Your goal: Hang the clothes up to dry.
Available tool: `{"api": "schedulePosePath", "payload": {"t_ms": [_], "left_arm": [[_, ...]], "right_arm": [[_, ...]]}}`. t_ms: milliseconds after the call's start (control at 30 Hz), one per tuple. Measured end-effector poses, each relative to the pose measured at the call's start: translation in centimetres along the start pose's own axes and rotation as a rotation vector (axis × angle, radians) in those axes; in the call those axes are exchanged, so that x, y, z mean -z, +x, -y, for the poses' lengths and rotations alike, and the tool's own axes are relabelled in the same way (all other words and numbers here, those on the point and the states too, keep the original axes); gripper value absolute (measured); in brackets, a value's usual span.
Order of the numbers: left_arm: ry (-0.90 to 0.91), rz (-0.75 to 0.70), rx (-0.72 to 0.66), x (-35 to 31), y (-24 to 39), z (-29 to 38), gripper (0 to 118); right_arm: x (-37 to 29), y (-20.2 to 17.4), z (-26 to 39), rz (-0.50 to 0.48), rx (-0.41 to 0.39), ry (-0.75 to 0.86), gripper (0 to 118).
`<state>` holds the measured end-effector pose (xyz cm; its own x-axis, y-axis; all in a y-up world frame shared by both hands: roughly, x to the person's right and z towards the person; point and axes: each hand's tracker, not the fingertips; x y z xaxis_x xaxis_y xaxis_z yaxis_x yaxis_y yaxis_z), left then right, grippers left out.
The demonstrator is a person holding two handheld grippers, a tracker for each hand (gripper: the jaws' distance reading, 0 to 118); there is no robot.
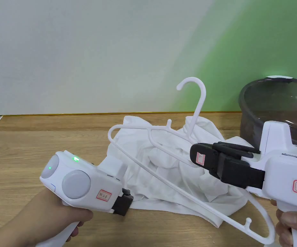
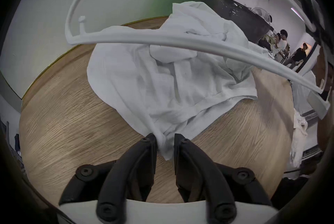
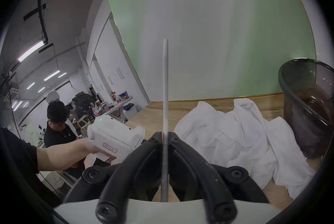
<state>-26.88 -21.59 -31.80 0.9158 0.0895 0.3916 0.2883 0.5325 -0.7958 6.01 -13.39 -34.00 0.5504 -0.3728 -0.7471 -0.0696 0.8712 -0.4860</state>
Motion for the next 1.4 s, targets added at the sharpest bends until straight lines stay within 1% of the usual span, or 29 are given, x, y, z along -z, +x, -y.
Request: {"api": "schedulePosePath", "payload": {"t_ms": [67,133,200,267,300,367,467,533,600,633,667,700,733,767,833,867,900,933,967,1000,1033,1067,1133,1233,1267,1300,1333,1367,1400], "left_arm": [[0.005,0.008,-0.011,-0.2,-0.1,0.2,17],[0.010,0.006,-0.019,-0.3,-0.2,0.2,12],[0.022,0.014,-0.035,-0.6,-0.4,0.4,7],[0.025,0.053,-0.075,-0.9,-0.6,0.4,6],[0.031,0.052,-0.074,-1.0,-0.6,0.6,6],[0.049,0.033,-0.078,-1.1,-0.5,0.7,5],[0.073,0.016,-0.100,-1.2,-0.8,0.7,4],[0.065,-0.001,-0.117,-1.1,-0.9,0.6,4],[0.077,0.000,-0.123,-1.2,-1.1,0.9,4],[0.085,-0.010,-0.128,-1.2,-1.1,1.0,4],[0.088,-0.019,-0.138,-1.2,-1.2,0.9,4],[0.081,-0.008,-0.149,-1.2,-1.3,0.9,4],[0.094,0.000,-0.160,-1.2,-1.3,0.9,4],[0.090,0.011,-0.166,-1.2,-1.3,0.9,4],[0.091,-0.003,-0.161,-1.1,-1.1,0.7,4],[0.093,-0.007,-0.162,-1.1,-1.1,0.7,4],[0.097,0.002,-0.171,-1.2,-1.1,0.7,4],[0.102,0.011,-0.183,-1.3,-1.2,0.7,4],[0.102,0.007,-0.184,-1.4,-1.2,0.7,4],[0.116,-0.019,-0.179,-1.5,-1.1,0.7,4],[0.132,-0.047,-0.173,-1.5,-1.1,0.7,4],[0.119,-0.031,-0.182,-1.5,-1.1,0.7,4],[0.125,-0.014,-0.216,-1.6,-1.3,0.7,4],[0.124,-0.016,-0.212,-1.6,-1.1,0.7,4],[0.122,-0.018,-0.212,-1.6,-1.1,0.7,4],[0.120,-0.016,-0.208,-1.7,-1.0,0.7,4],[0.123,-0.016,-0.207,-1.7,-1.0,0.6,4],[0.127,-0.015,-0.215,-1.8,-1.0,0.6,4],[0.128,-0.014,-0.221,-1.9,-1.0,0.6,4]], "right_arm": [[-0.2,0.0,0.0,-0.001,-0.010,-0.004,7],[-0.5,-0.3,0.1,0.000,-0.043,-0.016,7],[-0.8,-0.7,0.3,-0.019,-0.122,-0.033,7],[-1.2,-1.0,0.7,-0.023,-0.178,-0.056,7],[-1.4,-1.3,0.9,-0.005,-0.232,-0.060,7],[-2.0,-1.7,1.1,0.048,-0.295,-0.068,7],[-3.0,-3.3,1.4,0.139,-0.428,-0.064,7],[-3.9,-3.8,1.7,0.167,-0.491,-0.071,7],[-4.9,-4.5,2.2,0.171,-0.578,-0.067,7],[-5.3,-4.9,2.3,0.196,-0.605,-0.081,7],[-5.6,-5.3,2.6,0.216,-0.662,-0.076,7],[-5.9,-5.7,2.8,0.210,-0.689,-0.091,7],[-6.2,-6.0,2.9,0.231,-0.691,-0.090,7],[-6.4,-6.1,2.9,0.210,-0.685,-0.100,7],[-6.9,-6.2,3.2,0.204,-0.689,-0.087,7],[-6.9,-6.1,3.1,0.193,-0.662,-0.098,7],[-7.1,-6.3,3.4,0.214,-0.694,-0.081,7],[-7.2,-6.3,3.6,0.207,-0.697,-0.089,7],[-7.2,-6.5,3.8,0.227,-0.713,-0.093,7],[-7.4,-6.8,4.2,0.240,-0.753,-0.090,7],[-7.6,-7.1,4.4,0.223,-0.759,-0.096,7],[-7.7,-7.2,4.6,0.234,-0.770,-0.096,7],[-7.9,-8.0,5.2,0.249,-0.848,-0.093,7],[-8.0,-9.2,6.4,0.277,-0.960,-0.085,7],[-7.8,-9.5,6.6,0.272,-0.972,-0.109,7],[-7.7,-9.9,6.9,0.286,-1.012,-0.123,7],[-7.5,-10.2,7.5,0.289,-1.070,-0.110,7],[-7.3,-10.5,7.9,0.293,-1.088,-0.126,7],[-7.3,-10.8,8.5,0.303,-1.140,-0.119,7]]}}
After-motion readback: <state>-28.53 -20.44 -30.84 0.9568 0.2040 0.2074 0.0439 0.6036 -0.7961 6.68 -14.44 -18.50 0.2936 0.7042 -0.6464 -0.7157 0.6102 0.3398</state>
